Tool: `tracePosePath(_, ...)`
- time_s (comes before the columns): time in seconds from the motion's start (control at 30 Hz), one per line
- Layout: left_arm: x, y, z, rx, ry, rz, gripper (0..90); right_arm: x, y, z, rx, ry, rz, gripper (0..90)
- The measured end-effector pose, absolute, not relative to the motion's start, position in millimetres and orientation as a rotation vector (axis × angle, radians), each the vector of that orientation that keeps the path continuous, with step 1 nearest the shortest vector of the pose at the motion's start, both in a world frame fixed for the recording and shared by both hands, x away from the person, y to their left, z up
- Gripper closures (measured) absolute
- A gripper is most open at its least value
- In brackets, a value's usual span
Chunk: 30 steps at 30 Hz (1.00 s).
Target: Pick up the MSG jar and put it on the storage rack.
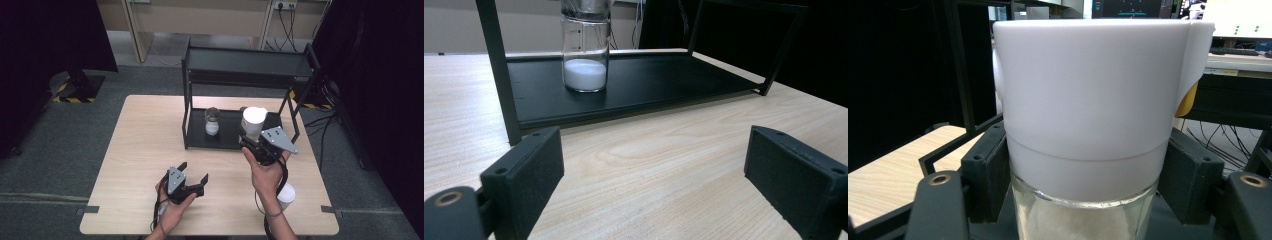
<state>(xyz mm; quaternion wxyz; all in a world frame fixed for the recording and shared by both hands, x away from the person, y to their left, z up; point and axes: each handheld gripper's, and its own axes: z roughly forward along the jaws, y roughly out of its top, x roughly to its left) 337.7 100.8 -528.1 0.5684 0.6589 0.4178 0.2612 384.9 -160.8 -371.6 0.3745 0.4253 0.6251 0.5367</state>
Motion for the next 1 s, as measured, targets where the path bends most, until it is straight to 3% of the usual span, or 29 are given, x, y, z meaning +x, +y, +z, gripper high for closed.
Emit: tracePosePath(1.0, 337.8, 100.4, -528.1, 1.549, 0.981, 0.614, 8.6, 421.8, -142.1, -359.6, 1.144, 1.597, 1.348, 30.9)
